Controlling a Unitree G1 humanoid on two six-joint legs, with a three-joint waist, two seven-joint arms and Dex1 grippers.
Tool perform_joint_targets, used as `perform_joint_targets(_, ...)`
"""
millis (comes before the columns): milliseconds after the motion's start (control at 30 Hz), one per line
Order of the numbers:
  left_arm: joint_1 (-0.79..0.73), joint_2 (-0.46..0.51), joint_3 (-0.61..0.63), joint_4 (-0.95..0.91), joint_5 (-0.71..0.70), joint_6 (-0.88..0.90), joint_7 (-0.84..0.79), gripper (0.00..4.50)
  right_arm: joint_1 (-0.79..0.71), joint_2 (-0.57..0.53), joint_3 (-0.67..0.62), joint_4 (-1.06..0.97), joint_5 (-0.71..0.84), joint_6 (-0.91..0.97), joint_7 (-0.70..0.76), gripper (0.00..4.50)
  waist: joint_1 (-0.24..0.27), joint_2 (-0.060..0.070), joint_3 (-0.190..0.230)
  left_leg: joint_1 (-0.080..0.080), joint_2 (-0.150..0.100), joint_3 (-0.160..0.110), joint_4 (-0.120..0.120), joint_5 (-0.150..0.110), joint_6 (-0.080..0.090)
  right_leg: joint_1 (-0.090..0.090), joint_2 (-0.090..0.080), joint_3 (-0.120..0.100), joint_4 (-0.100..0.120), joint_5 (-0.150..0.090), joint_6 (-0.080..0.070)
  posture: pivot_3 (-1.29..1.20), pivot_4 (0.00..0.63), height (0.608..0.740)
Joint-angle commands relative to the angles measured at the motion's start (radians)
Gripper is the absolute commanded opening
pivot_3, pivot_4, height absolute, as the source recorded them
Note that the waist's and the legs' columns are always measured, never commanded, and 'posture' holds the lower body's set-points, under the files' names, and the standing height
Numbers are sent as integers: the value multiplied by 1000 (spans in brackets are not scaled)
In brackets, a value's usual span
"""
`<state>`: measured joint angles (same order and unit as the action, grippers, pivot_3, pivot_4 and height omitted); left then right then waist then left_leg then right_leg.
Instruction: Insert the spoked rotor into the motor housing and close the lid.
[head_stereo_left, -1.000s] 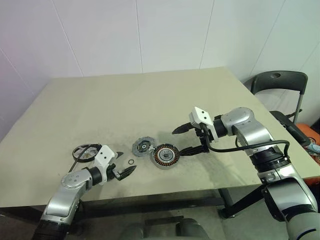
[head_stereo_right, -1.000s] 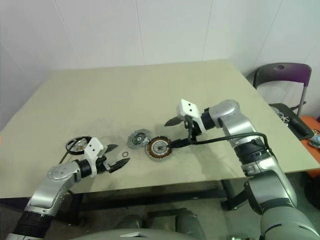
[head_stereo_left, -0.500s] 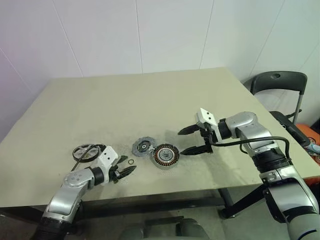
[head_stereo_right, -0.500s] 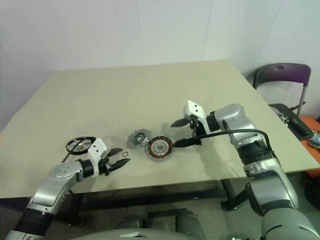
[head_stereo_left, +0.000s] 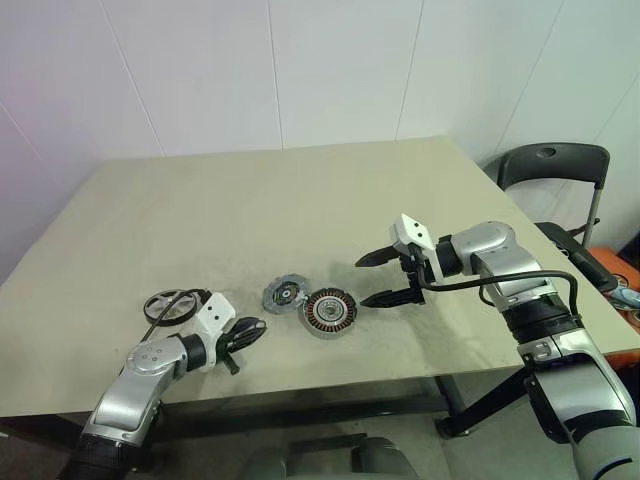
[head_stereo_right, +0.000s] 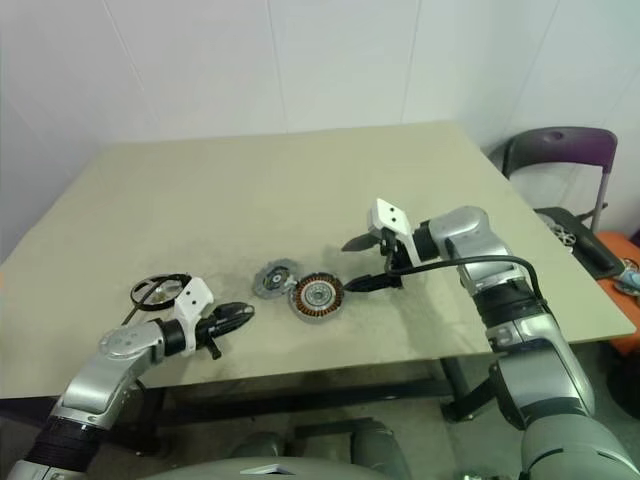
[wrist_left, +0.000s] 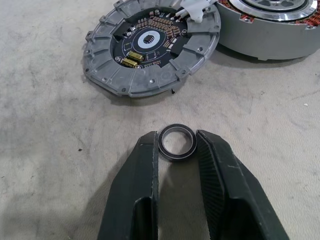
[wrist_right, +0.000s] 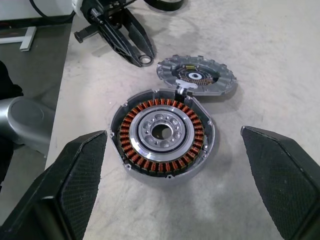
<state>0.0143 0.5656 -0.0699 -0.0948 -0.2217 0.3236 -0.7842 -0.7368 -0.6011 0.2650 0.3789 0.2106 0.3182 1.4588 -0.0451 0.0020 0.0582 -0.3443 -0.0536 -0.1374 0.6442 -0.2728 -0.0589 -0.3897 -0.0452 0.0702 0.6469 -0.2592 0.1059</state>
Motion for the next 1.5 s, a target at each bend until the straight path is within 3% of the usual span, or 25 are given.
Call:
perform_joint_targets(33, 35, 54, 13, -151, -54, 95, -41, 765, -37, -3, -34, 3, 7, -25, -1, 4500, 0, 0, 0, 0, 0, 0, -1, 0, 0, -1, 0, 0, 0, 0, 0, 0, 0, 740)
perform_joint_targets(167, -4, 79, 28, -283, -143, 214, -64, 764, -41, -9, -32, 27, 1, -34, 6, 4500, 8, 1, 1, -3, 0, -1, -1, 0, 0, -2, -1, 0, -1, 0, 0, 0, 0, 740)
perform_joint_targets(300, -144, 72, 10, -298, -168, 274, -66, 764, -39, -7, -29, 53, -8, -48, 7, 4500, 13, 0, 1, -5, -1, -1, 2, 0, 0, -3, -1, -2, -1, 0, 0, 0, 0, 740)
perform_joint_targets(767, -449, -64, -211, 6, -34, 163, -120, 764, -11, -18, -42, 67, -23, -65, -26, 4500, 6, 0, 1, -9, -2, -1, 2, 0, 1, -6, -1, -1, -1, 4, -1, 0, 0, 740)
perform_joint_targets(1033, -482, -114, -248, 136, 11, 95, -161, 764, 12, -21, -47, 38, -22, -59, -34, 4500, 4, 0, 1, -10, -2, -1, 1, 0, 1, -7, 0, -1, -1, 4, 0, 0, 0, 740)
perform_joint_targets(1500, -484, -171, -267, 179, 47, 75, -162, 764, 20, -9, -53, 20, -13, -55, -49, 4500, 4, 0, 1, -10, -2, -1, 2, 0, 1, -7, -1, -1, -1, 4, 0, 0, 0, 740)
